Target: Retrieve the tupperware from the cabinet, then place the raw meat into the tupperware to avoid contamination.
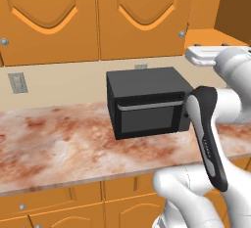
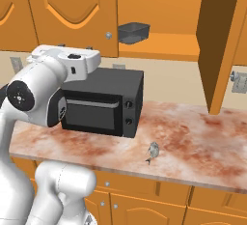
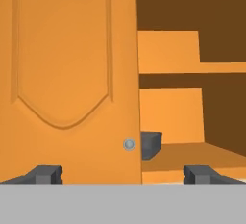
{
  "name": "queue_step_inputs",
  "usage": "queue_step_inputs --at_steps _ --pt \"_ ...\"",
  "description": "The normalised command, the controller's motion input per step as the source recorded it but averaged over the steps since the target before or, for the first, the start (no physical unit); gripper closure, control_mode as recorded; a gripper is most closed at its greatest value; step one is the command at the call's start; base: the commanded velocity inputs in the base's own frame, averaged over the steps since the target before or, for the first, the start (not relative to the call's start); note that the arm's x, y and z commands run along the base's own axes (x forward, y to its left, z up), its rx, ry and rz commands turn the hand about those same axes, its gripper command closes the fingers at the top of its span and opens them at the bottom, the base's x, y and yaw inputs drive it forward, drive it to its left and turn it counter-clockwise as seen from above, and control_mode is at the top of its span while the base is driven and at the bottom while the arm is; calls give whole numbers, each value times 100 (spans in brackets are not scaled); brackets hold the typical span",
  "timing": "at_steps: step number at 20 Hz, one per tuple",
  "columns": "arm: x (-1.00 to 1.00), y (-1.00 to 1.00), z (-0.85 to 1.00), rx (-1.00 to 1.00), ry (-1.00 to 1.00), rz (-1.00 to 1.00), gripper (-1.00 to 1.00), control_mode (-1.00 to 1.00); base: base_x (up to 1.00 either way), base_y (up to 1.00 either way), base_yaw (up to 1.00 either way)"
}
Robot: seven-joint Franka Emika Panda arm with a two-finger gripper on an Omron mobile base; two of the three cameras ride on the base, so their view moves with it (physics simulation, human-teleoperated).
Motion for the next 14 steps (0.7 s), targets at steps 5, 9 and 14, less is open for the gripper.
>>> queue_step_inputs --at_steps 5,9,14 --pt "24 -3 -6 1 -3 0 -100 -100 0 0 0" --pt "22 -9 -4 0 -3 0 -100 -100 0 0 0" --pt "22 -12 -1 0 -2 0 -100 -100 0 0 0"
